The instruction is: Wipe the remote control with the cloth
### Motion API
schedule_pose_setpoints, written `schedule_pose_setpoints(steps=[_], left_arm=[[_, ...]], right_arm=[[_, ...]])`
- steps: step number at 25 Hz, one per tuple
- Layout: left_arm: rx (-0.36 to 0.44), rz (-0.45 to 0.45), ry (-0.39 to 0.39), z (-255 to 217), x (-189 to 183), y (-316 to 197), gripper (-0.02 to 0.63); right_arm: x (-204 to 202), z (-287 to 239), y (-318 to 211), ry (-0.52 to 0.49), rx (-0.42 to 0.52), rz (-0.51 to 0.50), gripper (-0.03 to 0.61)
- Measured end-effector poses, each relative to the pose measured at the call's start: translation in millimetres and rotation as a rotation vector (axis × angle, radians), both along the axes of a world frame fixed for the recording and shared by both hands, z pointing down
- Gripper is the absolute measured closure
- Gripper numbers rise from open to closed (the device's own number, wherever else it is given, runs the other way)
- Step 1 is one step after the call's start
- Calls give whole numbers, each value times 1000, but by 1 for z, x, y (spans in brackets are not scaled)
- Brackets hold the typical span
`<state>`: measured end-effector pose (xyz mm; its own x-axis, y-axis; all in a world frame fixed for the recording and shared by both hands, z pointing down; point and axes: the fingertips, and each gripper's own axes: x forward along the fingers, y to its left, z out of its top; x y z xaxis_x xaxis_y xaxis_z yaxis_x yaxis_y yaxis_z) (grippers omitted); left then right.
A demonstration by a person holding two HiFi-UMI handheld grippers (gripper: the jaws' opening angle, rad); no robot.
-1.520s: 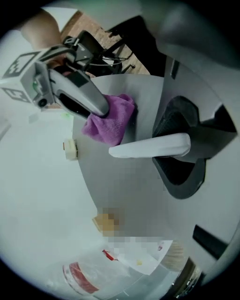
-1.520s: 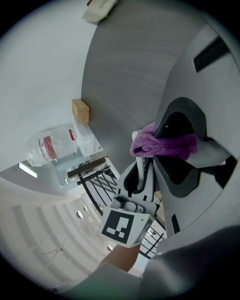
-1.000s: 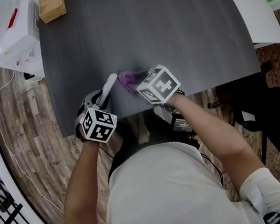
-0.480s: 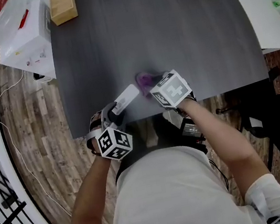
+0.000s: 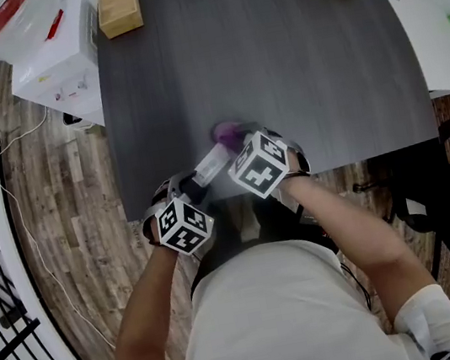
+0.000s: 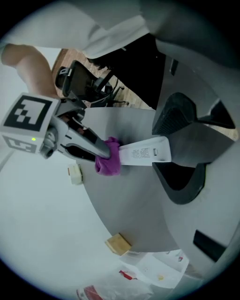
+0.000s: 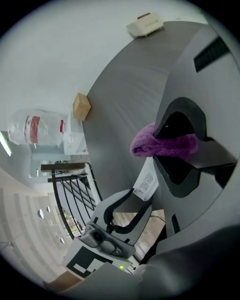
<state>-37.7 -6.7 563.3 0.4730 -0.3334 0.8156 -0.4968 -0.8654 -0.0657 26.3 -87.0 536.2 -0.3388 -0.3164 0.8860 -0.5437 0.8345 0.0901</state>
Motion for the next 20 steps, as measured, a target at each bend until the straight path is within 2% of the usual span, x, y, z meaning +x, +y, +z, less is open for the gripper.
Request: schedule_pose_setpoints(steps=[5, 11, 14, 17, 20], left_arm=[[-12, 21, -12, 8, -2, 3, 449], [4, 68, -8, 3, 6, 13, 455], [16, 16, 0, 5, 1, 14, 459], [30, -49, -31, 12, -12, 9, 459], [27, -59, -49, 17, -14, 7, 463]], right_arm=[[-6, 4, -5, 58, 39, -54, 469], [-10, 9, -10, 101, 76, -72, 469], [-10, 12, -12, 121, 84, -87, 469], [-9, 12, -13, 127, 87, -88, 469], [-13, 11, -11, 130, 102, -75, 469]])
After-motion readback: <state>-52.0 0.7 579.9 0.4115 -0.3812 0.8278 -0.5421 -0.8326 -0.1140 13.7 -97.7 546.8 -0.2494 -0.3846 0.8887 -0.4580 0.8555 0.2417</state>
